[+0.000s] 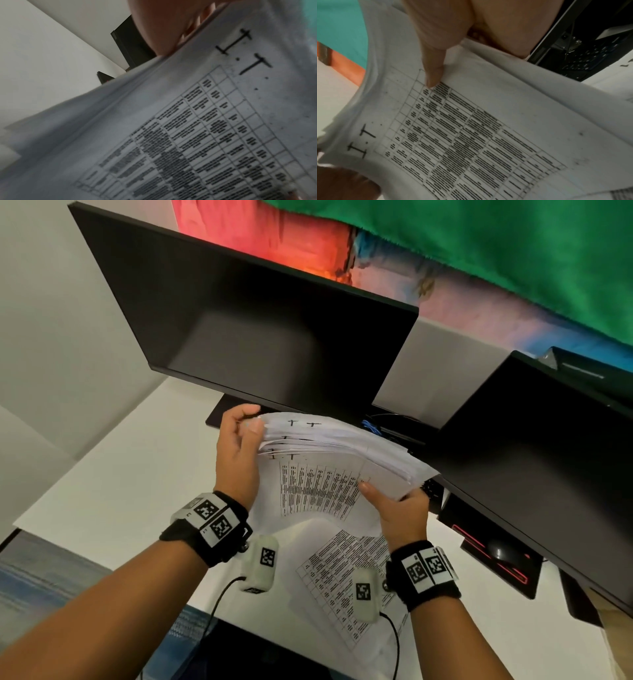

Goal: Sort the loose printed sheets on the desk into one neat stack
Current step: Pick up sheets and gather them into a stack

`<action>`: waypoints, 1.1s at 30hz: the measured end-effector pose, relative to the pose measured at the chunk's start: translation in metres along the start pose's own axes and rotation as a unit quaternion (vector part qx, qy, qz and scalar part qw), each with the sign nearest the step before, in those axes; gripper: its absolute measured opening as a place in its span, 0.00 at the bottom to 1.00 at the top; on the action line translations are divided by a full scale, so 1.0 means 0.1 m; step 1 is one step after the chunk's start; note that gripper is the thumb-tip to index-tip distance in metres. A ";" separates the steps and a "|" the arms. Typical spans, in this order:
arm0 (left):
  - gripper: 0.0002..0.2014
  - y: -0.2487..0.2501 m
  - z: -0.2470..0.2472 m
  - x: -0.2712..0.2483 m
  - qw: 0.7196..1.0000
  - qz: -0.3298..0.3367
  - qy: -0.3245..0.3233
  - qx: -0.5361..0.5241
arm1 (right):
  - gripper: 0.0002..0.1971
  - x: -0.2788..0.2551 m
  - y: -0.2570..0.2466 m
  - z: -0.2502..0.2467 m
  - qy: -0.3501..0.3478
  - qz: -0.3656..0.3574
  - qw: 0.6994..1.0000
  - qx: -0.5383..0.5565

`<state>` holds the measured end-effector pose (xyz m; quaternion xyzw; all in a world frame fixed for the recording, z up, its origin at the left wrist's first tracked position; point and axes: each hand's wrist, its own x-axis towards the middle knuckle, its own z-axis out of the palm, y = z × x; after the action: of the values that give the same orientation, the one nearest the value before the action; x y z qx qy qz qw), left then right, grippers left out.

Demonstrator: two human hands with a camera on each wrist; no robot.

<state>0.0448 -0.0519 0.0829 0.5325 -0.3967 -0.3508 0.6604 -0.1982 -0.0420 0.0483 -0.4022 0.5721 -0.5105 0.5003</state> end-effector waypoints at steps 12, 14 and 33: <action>0.08 -0.18 -0.28 -0.09 0.981 -0.047 -0.121 0.147 | 0.22 -0.03 -0.17 -0.03 0.011 -0.051 0.999 0.014; 0.19 -0.30 -0.31 -0.11 0.983 -0.079 -0.124 0.111 | 0.30 -0.08 -0.14 -0.07 0.005 -0.059 0.998 0.011; 0.14 -0.53 -0.35 -0.05 0.924 -0.166 -0.179 0.294 | 0.18 0.09 0.08 0.02 0.014 0.017 0.994 -0.111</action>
<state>0.0717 -0.0427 0.0262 0.6888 -0.5000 -0.4126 0.3245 -0.1977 -0.0501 0.0392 -0.4386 0.6390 -0.4406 0.4529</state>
